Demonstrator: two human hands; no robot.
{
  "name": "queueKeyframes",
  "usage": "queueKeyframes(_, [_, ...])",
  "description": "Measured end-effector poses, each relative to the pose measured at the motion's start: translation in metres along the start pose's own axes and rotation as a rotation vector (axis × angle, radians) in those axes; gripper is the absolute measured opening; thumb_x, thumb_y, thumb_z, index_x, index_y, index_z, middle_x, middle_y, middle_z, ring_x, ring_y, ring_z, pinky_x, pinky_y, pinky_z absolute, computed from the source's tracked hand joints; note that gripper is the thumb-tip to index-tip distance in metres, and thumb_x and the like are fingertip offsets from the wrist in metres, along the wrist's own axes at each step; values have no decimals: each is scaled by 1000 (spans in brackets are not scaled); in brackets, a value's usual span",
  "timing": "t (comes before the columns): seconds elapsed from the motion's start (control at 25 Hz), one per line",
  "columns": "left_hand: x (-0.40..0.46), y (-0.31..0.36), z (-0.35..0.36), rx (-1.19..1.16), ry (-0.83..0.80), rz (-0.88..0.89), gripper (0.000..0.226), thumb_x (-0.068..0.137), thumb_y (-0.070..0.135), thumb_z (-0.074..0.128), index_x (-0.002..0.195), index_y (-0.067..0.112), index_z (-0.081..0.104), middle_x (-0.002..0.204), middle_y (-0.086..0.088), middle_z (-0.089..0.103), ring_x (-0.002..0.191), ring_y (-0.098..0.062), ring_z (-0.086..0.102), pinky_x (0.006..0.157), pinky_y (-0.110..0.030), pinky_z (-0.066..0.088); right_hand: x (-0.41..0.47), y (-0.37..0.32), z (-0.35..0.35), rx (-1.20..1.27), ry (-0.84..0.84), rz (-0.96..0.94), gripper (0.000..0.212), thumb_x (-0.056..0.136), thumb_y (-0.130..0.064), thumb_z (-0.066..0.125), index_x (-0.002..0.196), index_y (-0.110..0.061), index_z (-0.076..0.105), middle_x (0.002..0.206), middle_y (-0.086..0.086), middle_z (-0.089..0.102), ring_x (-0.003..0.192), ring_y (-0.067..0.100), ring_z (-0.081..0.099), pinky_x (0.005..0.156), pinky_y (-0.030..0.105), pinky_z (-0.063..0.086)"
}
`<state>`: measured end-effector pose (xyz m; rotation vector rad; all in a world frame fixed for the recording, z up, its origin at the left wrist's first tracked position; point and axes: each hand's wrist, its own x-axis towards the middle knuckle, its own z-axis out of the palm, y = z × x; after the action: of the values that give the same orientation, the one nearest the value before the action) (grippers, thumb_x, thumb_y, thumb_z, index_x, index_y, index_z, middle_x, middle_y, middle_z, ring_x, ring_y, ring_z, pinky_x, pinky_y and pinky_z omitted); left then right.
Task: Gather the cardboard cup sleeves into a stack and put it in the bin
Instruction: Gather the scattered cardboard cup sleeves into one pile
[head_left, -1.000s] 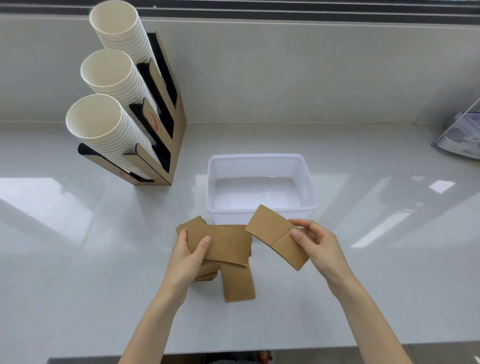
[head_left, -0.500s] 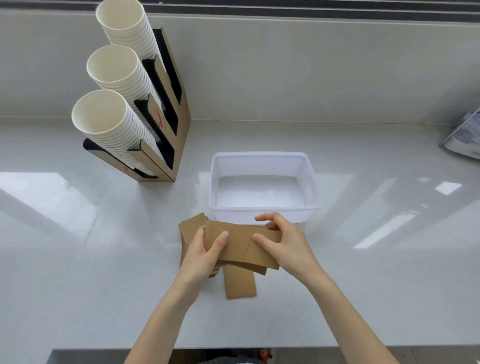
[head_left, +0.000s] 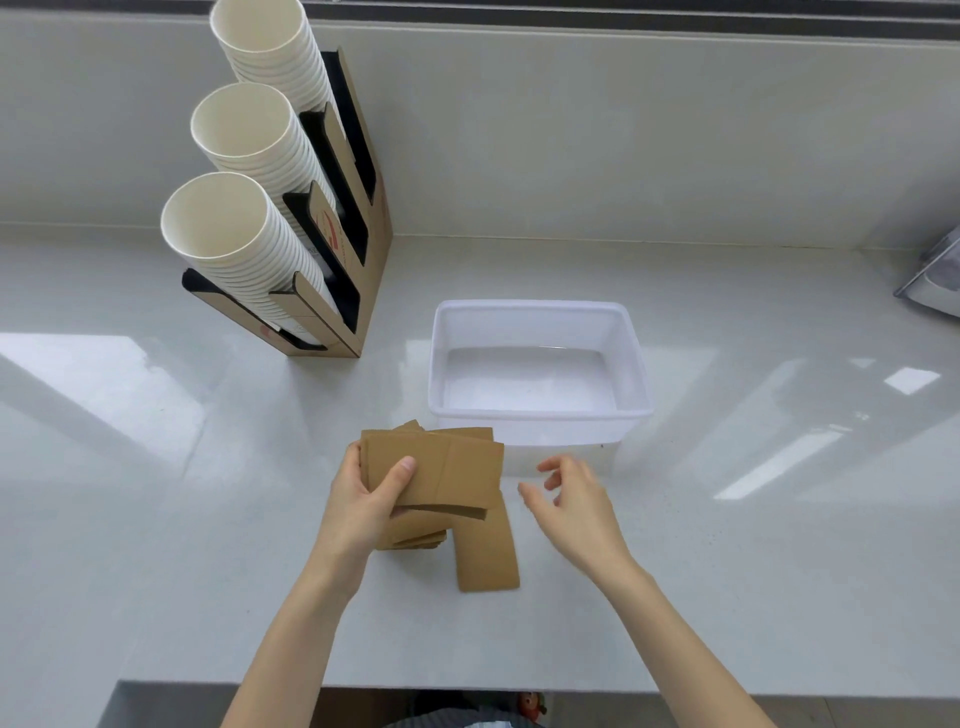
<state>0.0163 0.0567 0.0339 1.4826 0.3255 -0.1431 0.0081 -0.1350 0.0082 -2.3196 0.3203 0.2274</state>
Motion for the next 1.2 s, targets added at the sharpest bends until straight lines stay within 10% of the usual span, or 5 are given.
queueKeyframes(0.2, [1, -2, -10, -25, 55, 0, 23, 86, 13, 55, 108, 16, 49, 97, 3, 61, 89, -9, 60, 56, -12, 55, -12, 2, 47, -357, -143, 101, 78, 75, -59, 55, 126, -3, 34, 125, 11, 36, 117, 28, 38, 93, 36, 33])
queueKeyframes(0.56, [3, -5, -7, -14, 65, -1, 20, 86, 13, 55, 105, 16, 49, 95, 5, 61, 87, -7, 60, 54, -12, 54, -7, -1, 59, -387, -143, 127, 65, 79, -40, 63, 123, -3, 34, 128, 13, 40, 120, 29, 38, 95, 37, 34])
queueKeyframes(0.88, [6, -3, -8, 16, 67, 4, 21, 87, 15, 54, 107, 18, 49, 97, 6, 60, 89, -7, 59, 58, -16, 55, 0, 10, 25, 369, -117, 190, 22, 83, -10, 56, 98, -16, 41, 95, 2, 53, 81, 18, 53, 64, 25, 44])
queueKeyframes(1.2, [9, -2, -9, 9, 84, -7, 28, 87, 15, 53, 114, 14, 46, 105, -2, 57, 97, -19, 56, 74, -28, 49, -1, 20, -33, 702, 179, 112, 13, 87, -13, 57, 90, -25, 56, 87, -1, 59, 77, 11, 56, 67, 23, 46])
